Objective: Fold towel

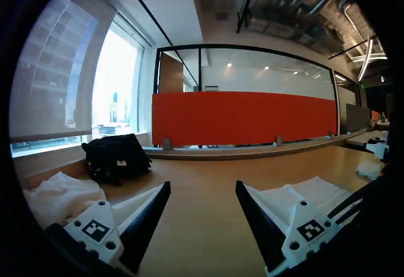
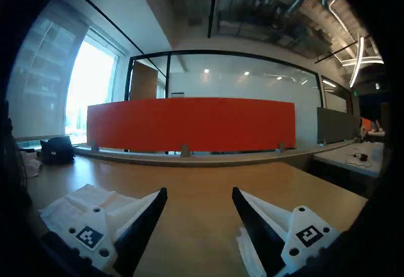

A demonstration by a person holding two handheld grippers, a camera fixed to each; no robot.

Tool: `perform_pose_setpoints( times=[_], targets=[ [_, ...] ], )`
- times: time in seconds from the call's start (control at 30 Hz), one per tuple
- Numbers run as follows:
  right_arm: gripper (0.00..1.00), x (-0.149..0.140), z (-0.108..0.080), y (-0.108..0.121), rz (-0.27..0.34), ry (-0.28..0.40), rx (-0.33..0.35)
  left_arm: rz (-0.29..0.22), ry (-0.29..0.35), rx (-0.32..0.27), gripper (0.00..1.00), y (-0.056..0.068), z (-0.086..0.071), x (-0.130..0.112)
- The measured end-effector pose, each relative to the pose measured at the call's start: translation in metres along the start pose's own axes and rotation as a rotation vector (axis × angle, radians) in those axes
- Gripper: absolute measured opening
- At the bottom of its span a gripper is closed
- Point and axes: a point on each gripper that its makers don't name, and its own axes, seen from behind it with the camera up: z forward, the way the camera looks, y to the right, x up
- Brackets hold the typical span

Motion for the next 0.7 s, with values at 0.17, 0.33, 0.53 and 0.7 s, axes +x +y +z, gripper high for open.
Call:
perform_pose_setpoints(
  times=[0.17, 0.33, 0.53, 0.7],
  targets=[
    [1.00, 0.000, 0.000, 0.000, 0.000, -0.001, 0.000, 0.000, 0.000, 0.000, 0.95, -0.001, 0.000, 0.000],
    [1.00, -0.001, 0.001, 0.000, -0.001, 0.001, 0.001, 0.000, 0.000, -0.002, 0.95, 0.000, 0.000, 0.002],
    [1.00, 0.006, 0.000, 0.000, 0.009, -0.003, -0.001, -0.020, -0.007, -0.009, 0.95, 0.004, 0.000, 0.006],
    [1.00, 0.043, -0.003, 0.000, 0.001, 0.005, -0.014, -0.034, -0.011, -0.009, 0.95, 0.003, 0.000, 0.037]
  ],
)
